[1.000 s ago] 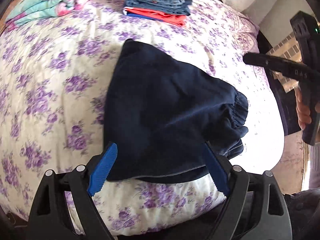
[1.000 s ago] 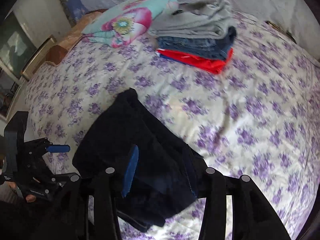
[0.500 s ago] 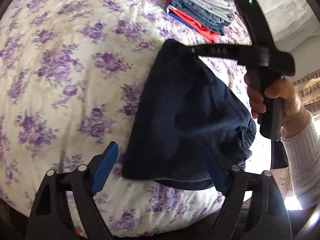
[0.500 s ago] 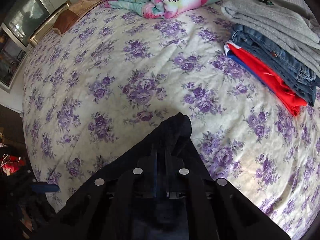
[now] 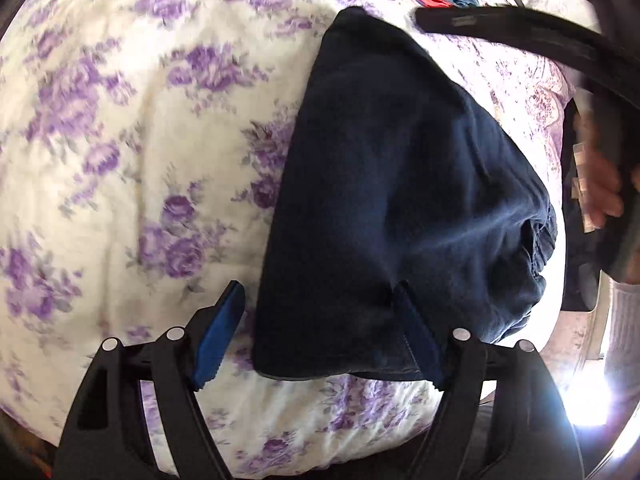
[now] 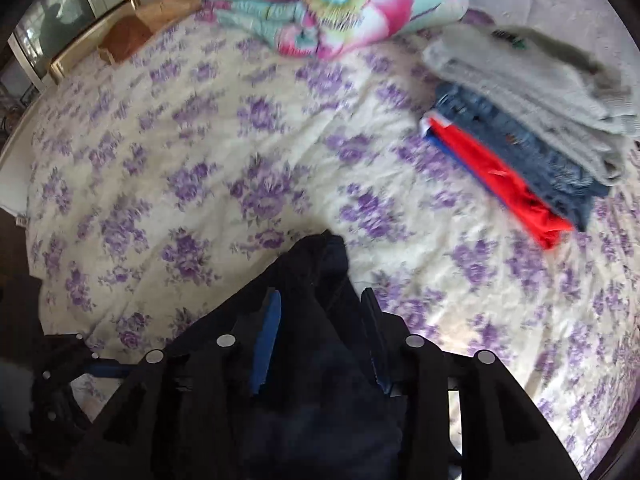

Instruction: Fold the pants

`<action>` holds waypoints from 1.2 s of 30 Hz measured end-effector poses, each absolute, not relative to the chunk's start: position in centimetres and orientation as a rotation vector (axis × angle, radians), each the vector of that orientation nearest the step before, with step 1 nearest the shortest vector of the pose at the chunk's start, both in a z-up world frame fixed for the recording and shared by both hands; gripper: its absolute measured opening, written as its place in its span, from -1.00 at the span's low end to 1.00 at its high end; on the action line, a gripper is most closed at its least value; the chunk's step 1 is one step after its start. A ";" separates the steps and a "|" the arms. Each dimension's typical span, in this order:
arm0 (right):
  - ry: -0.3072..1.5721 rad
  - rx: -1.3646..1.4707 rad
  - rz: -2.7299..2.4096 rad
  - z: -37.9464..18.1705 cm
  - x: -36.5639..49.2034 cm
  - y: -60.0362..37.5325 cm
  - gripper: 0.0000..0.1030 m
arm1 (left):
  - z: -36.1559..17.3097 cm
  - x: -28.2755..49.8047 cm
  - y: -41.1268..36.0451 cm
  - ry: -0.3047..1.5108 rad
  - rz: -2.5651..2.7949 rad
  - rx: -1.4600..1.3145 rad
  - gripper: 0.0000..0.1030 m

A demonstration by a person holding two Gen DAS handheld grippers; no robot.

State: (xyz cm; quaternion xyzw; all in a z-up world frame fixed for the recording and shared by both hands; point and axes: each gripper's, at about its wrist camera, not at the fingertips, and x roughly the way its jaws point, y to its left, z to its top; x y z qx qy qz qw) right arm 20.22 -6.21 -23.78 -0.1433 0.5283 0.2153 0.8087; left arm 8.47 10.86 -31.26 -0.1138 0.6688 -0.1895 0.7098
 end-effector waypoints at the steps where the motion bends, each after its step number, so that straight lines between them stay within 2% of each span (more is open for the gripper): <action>1: 1.096 -0.280 0.451 -22.0 19.2 -7.6 0.03 | -30.7 8.7 10.9 1.476 -0.424 -0.241 0.44; 3: 1.039 -0.225 0.418 -19.1 16.5 -10.6 0.24 | -29.6 9.1 10.8 1.457 -0.421 -0.210 0.44; 6: 1.027 -0.158 0.373 -17.3 12.1 -15.0 0.25 | -28.9 9.8 10.6 1.450 -0.422 -0.179 0.46; 11: 1.074 -0.049 0.194 -18.6 4.6 -21.6 0.25 | -30.9 11.5 9.7 1.524 -0.484 -0.209 0.55; 12: 1.093 -0.018 0.157 -19.4 3.3 -22.6 0.25 | -32.0 11.6 9.4 1.554 -0.506 -0.235 0.53; 13: 1.114 0.019 0.129 -20.1 2.1 -23.7 0.25 | -32.9 11.6 9.1 1.577 -0.530 -0.262 0.40; 15: 1.151 0.111 0.095 -21.8 0.2 -25.7 0.25 | -33.3 11.3 8.5 1.561 -0.549 -0.278 0.36; 17: 1.200 0.211 0.078 -23.5 -0.9 -27.2 0.25 | -32.6 10.7 7.6 1.534 -0.560 -0.232 0.08; 20: 1.201 0.401 0.109 -25.0 -1.7 -27.8 0.30 | -30.9 10.0 6.9 1.491 -0.552 -0.148 -0.16; 22: 1.170 0.444 0.137 -25.6 -1.4 -27.0 0.42 | -30.5 9.9 6.8 1.479 -0.543 -0.128 -0.21; 25: 1.150 0.463 0.170 -26.8 0.5 -25.2 0.43 | -30.3 9.6 6.9 1.475 -0.529 -0.105 -0.23; 29: 1.223 0.415 0.115 -29.2 3.3 -23.7 0.43 | -30.0 9.4 5.7 1.461 -0.509 -0.047 -0.23; 36: 1.338 0.583 0.123 -32.3 3.5 -24.6 0.51 | -30.5 9.5 5.7 1.458 -0.503 -0.069 -0.23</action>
